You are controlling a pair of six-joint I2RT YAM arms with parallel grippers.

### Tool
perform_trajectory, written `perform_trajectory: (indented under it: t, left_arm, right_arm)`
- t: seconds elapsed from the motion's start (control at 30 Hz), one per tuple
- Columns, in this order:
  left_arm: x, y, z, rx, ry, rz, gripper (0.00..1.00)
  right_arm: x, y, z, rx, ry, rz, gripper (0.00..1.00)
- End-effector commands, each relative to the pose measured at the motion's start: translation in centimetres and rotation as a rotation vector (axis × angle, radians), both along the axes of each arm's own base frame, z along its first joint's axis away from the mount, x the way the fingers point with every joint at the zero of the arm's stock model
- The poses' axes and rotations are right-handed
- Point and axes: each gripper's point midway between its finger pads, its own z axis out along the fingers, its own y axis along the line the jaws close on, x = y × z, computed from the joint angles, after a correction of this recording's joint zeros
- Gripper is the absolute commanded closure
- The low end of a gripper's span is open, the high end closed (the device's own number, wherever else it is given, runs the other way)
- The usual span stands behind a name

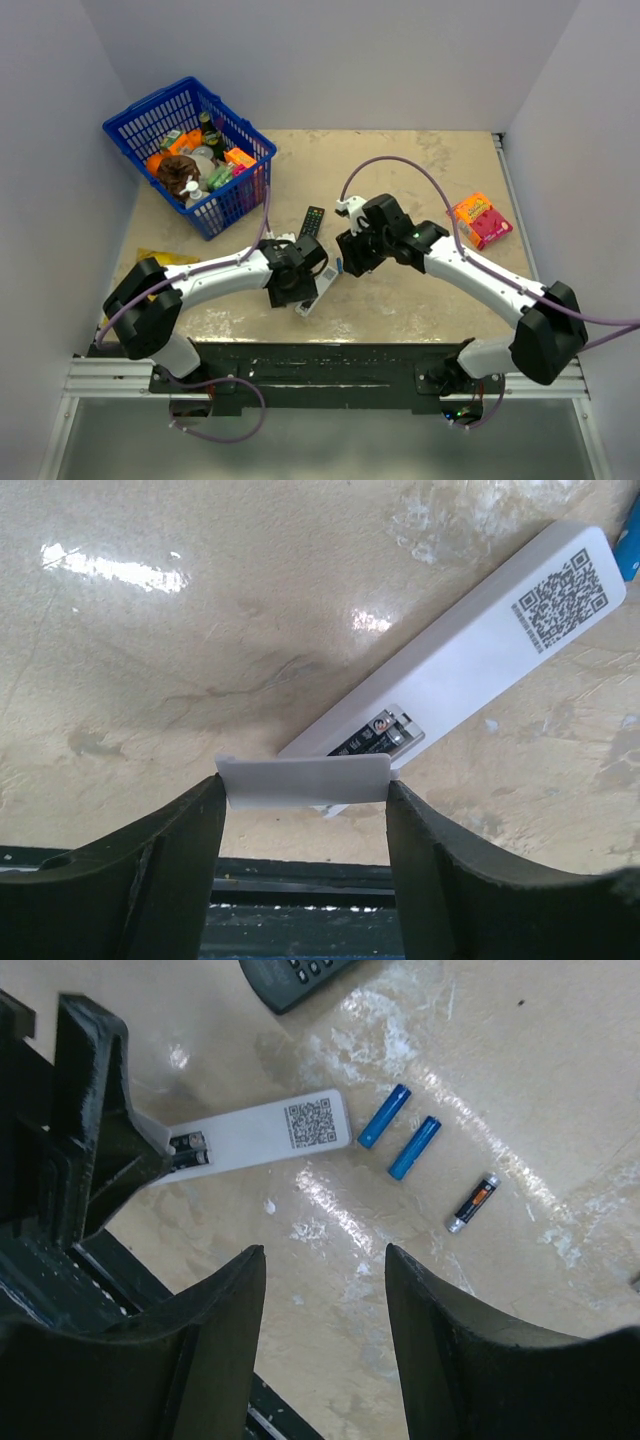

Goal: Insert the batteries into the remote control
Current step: Adjust the remote control at the center of the board.

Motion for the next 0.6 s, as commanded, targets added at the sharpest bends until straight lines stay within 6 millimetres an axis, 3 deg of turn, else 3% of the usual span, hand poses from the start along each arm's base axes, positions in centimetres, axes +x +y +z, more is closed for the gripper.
perform_trajectory:
  t: [0.0, 0.2, 0.33, 0.57]
  left_arm:
    - [0.7, 1.2, 0.1, -0.024, -0.012, 0.05, 0.58]
    - [1.3, 5.5, 1.6, 0.017, -0.066, 0.113, 0.59]
    - [1.7, 7.6, 2.2, 0.011, -0.086, 0.151, 0.59]
    - [2.6, 10.2, 2.9, 0.017, -0.12, 0.188, 0.58]
  right_arm:
    - [-0.2, 1.3, -0.7, -0.009, 0.006, 0.126, 0.46]
    - [-1.9, 2.9, -3.0, -0.062, -0.005, 0.245, 0.46]
    - [-4.1, 4.8, -4.8, -0.048, 0.044, 0.322, 0.5]
    - [-7.6, 8.6, -7.8, 0.053, 0.152, 0.364, 0.72]
